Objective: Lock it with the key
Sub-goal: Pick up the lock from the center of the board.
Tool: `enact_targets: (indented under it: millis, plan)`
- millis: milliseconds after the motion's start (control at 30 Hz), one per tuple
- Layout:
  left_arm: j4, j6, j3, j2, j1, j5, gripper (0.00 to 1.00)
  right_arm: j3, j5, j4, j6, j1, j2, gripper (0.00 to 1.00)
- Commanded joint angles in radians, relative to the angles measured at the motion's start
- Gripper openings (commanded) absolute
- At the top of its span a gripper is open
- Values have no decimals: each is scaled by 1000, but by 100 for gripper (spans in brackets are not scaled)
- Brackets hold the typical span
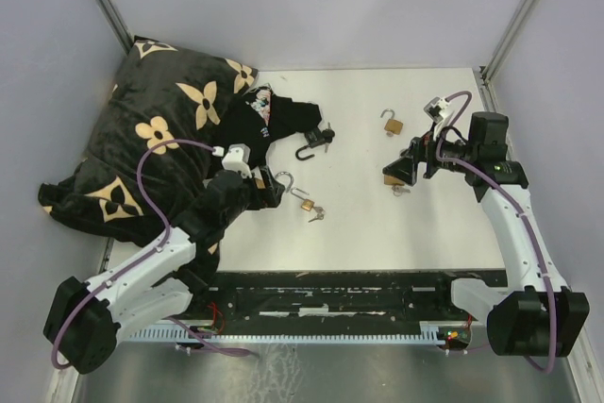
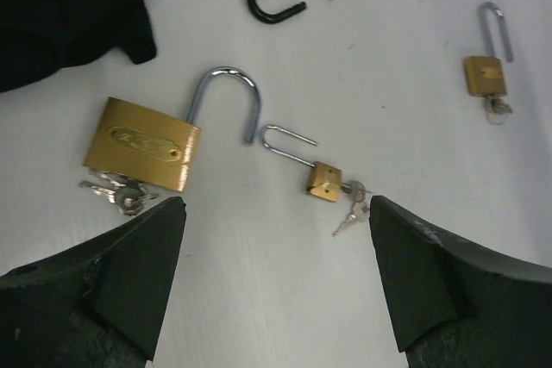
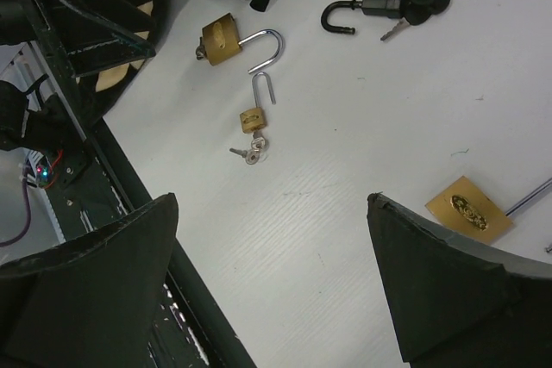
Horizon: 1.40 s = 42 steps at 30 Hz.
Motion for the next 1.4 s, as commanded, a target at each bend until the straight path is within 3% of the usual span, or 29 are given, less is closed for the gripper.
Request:
enact_targets:
  millis: [0, 167, 267, 467, 833, 1367]
  plan:
    - [-38, 170, 51, 34, -3, -213, 93, 23, -5, 3, -53, -3, -1, 99]
    - [-175, 351, 190, 227, 1, -263, 97, 28, -4, -12, -58, -2, 2, 99]
    - [-254, 380, 273, 344, 2, -301, 99, 33, -3, -24, -65, 2, 15, 99]
    - [-269, 445, 350, 476, 25, -217, 100, 37, 11, -37, -79, 5, 30, 99]
    - [-243, 479, 379, 557, 128, -15, 98, 50, 21, -58, -89, 9, 47, 99]
    - [-223, 497, 416, 688, 187, 74, 97, 64, 41, -79, -99, 19, 65, 99]
